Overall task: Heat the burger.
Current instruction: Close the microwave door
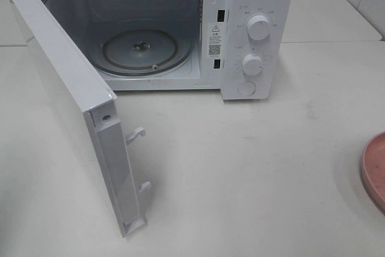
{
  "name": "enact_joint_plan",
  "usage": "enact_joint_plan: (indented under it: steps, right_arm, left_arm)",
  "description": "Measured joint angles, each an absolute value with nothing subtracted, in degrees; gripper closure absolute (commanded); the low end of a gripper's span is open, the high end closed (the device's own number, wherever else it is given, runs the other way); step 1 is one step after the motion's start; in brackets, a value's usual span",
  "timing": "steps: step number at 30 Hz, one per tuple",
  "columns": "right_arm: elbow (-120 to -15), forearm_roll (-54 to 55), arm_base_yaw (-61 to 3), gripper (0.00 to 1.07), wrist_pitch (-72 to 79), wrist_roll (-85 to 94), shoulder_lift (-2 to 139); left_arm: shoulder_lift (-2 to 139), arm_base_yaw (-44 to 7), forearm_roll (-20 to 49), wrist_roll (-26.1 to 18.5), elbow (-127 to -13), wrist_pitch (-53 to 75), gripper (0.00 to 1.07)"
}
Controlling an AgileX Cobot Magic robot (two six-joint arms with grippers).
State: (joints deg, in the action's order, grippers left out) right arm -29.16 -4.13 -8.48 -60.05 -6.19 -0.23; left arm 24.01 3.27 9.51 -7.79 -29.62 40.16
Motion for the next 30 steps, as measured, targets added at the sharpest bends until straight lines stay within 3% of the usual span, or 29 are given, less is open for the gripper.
enact_joint_plan:
  steps: [5, 8, 10, 15, 24, 27, 28, 29, 30]
  right_arm:
    - [-29.2, -4.1, -8.5, 0.31, -60.0, -6.2, -0.2]
    - [-29.2, -4.1, -8.5, 0.31, -60.0, -6.2, -0.2]
    - [-29.2, -4.1, -8.5, 0.31, -60.0, -6.2, -0.2]
    - [-29.2, -4.1, -8.5, 0.31, -60.0, -6.2, -0.2]
    - [-29.2, -4.1, -8.5, 0.31, -60.0, -6.2, -0.2]
    - [-29.2, -4.1, -8.5, 0.31, -60.0, -6.2, -0.2]
    - [-29.2, -4.1, -8.5, 0.31, -60.0, -6.2, -0.2]
    - [-29.2, -4.1, -8.5, 0.31, -60.0, -6.2, -0.2]
    - [-29.2, -4.1, -8.5, 0.31, -60.0, -6.2, -0.2]
  left_arm:
    - [28.2, 3.3, 12.7, -14.4, -21.2, 24.4, 1.07]
    - [28.6, 3.3, 13.8, -15.8, -20.0, 21.9, 1.07]
    - [30.9, 3.3, 18.0, -20.1, -14.4, 9.6, 1.07]
    - [35.0, 3.3, 19.6, -21.4, -10.5, -3.6, 1.07]
    - [44.3, 3.3, 18.1, -20.7, -10.2, -16.6, 1.07]
    - [49.9, 3.3, 10.9, -14.6, -10.1, -22.9, 1.07]
    - [49.9, 3.3, 10.9, -14.6, -10.1, -22.9, 1.07]
    - [53.1, 3.3, 6.3, -10.3, -10.2, -25.4, 1.07]
    - [53.1, 3.3, 6.3, -10.3, -10.2, -25.4, 1.07]
